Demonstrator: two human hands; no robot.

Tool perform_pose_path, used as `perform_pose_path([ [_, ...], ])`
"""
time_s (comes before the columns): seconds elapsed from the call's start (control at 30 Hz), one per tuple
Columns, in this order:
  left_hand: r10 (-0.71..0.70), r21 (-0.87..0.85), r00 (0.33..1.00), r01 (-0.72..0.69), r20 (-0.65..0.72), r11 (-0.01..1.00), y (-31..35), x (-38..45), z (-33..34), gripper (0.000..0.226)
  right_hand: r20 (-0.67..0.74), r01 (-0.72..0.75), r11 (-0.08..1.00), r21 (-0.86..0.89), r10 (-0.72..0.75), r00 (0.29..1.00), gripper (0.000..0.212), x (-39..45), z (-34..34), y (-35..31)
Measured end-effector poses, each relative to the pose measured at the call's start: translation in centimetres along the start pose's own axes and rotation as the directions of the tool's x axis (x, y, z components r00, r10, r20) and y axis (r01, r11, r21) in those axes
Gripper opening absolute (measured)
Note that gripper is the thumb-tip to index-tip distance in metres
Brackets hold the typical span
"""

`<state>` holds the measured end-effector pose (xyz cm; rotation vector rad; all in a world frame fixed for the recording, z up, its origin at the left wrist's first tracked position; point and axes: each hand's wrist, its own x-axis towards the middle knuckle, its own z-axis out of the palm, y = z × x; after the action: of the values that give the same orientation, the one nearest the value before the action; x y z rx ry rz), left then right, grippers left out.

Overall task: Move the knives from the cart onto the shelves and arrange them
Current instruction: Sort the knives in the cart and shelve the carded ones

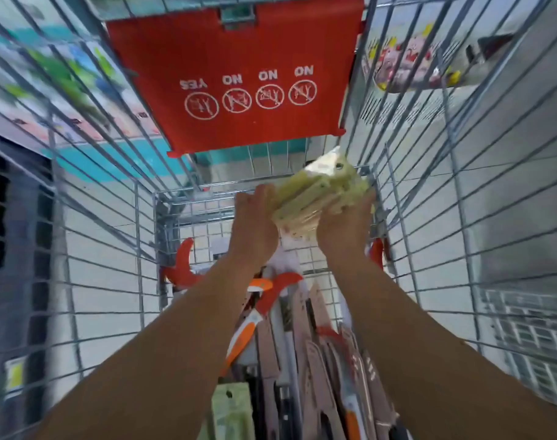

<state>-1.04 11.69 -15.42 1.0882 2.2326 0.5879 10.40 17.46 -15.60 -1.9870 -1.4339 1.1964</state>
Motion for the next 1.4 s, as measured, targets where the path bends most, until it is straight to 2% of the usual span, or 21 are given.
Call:
perform_pose_path([
  [0.03,-0.035,-0.003,0.999,0.035,0.015,0.999,-0.2,-0.2,0.3,0.056,0.029,0.095,0.988,-0.123,-0.092,0.995,0.064,-0.6,0.1,-0.2],
  [0.1,-0.071,-0.004,0.996,0.072,0.045,0.997,-0.3,-0.5,0.7,0.052,0.14,0.217,0.926,-0.31,-0.182,0.973,0.079,-0.5,0.1,1.2],
  [0.2,-0.032,0.003,0.999,0.032,0.044,0.999,-0.1,0.1,1.0,0.054,0.221,0.289,0.845,-0.45,-0.208,0.953,0.098,-0.2,-0.3,2.5],
  [0.3,-0.011,0.044,0.998,0.008,0.055,0.999,0.7,1.3,1.6,0.056,0.3,0.372,0.758,-0.536,-0.241,0.923,0.093,0.1,-0.5,2.7],
  [0.37,0.03,0.168,0.996,-0.044,0.085,0.985,0.9,1.2,2.2,0.059,0.336,0.387,0.727,-0.567,-0.225,0.915,0.087,0.7,-0.4,3.1],
  [0.47,0.122,0.347,0.953,-0.218,0.278,0.912,0.2,-0.5,2.9,0.082,0.344,0.379,0.741,-0.554,-0.211,0.915,0.084,1.4,-0.5,3.9],
  [0.53,0.114,0.397,0.926,-0.263,0.361,0.879,-0.5,-1.5,3.6,0.094,0.361,0.408,0.771,-0.489,-0.246,0.899,0.083,1.1,-0.8,4.1],
  [0.6,0.123,0.418,0.933,-0.266,0.338,0.868,-0.8,-1.5,4.2,0.093,0.428,0.483,0.742,-0.464,-0.29,0.856,0.087,0.7,-1.2,4.6],
  [0.7,0.164,0.426,0.946,-0.275,0.28,0.862,-0.7,-0.5,4.6,0.079,0.523,0.581,0.633,-0.512,-0.306,0.795,0.092,0.8,-1.9,5.7],
  [0.77,0.179,0.434,0.948,-0.283,0.265,0.855,-0.6,0.0,4.8,0.077,0.517,0.589,0.605,-0.536,-0.316,0.795,0.088,1.4,-2.0,5.9],
  [0.87,0.191,0.435,0.949,-0.286,0.25,0.854,-0.5,0.2,5.0,0.078,0.478,0.552,0.618,-0.559,-0.304,0.824,0.081,1.9,-1.6,5.5],
  [1.13,0.232,0.547,0.937,-0.343,0.262,0.763,-0.2,-2.8,2.8,0.075,0.487,0.595,0.49,-0.637,-0.343,0.803,0.088,-1.4,-2.4,5.3],
  [1.23,0.186,0.531,0.959,-0.274,0.214,0.802,-0.7,-5.5,1.6,0.076,0.535,0.624,0.478,-0.618,-0.326,0.779,0.079,-4.2,-2.9,5.0],
  [1.4,0.041,0.496,0.986,-0.116,0.16,0.861,-2.3,-12.3,0.0,0.068,0.579,0.633,0.522,-0.572,-0.29,0.762,0.067,-10.1,-3.7,6.3],
])
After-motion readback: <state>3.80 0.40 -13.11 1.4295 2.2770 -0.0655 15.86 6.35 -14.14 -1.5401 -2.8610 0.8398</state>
